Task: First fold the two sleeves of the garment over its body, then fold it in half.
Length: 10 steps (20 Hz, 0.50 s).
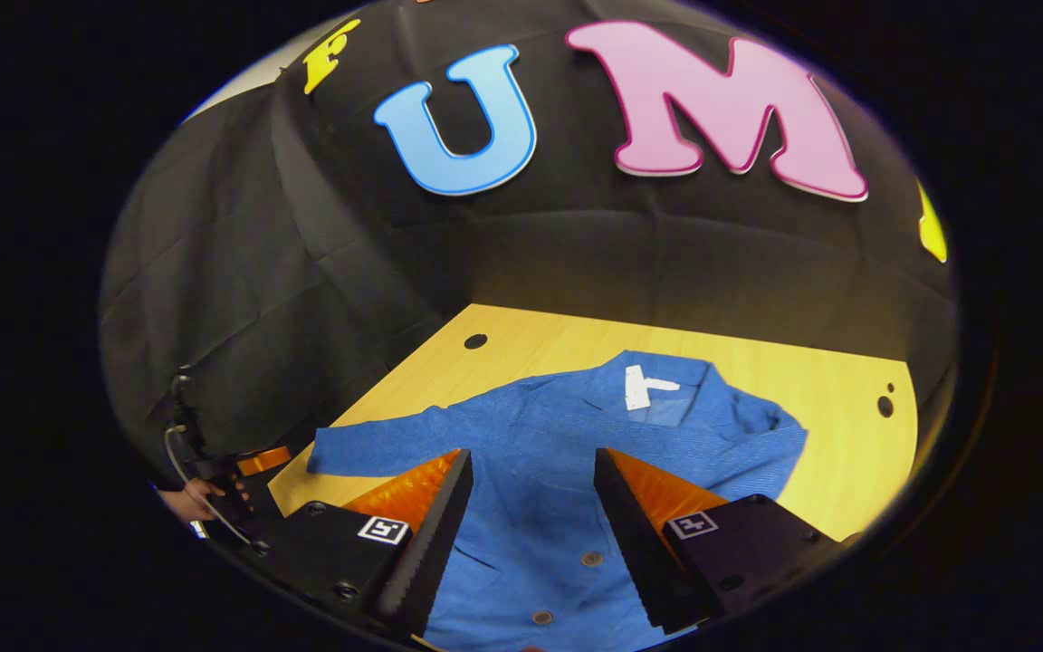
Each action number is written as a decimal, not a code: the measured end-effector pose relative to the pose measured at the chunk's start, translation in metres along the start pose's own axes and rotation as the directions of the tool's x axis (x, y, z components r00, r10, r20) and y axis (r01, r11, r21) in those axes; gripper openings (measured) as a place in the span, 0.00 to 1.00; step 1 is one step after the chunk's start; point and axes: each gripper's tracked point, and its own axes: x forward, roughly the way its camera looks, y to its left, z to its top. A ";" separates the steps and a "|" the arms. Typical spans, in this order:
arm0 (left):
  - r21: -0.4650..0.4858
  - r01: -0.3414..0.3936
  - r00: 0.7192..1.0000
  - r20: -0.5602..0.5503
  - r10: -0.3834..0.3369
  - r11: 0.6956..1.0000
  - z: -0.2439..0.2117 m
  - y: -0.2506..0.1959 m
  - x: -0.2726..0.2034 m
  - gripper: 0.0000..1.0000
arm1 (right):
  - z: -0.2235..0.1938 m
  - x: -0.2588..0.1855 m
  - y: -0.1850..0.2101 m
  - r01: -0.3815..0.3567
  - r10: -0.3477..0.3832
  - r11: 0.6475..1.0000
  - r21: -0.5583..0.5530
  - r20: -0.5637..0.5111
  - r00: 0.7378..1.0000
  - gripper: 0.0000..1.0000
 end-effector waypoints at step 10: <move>-0.015 -0.092 0.972 -0.219 0.087 0.996 -0.020 0.012 0.065 0.83 | 0.008 -0.126 -0.040 0.117 -0.127 0.989 0.088 0.109 0.986 0.87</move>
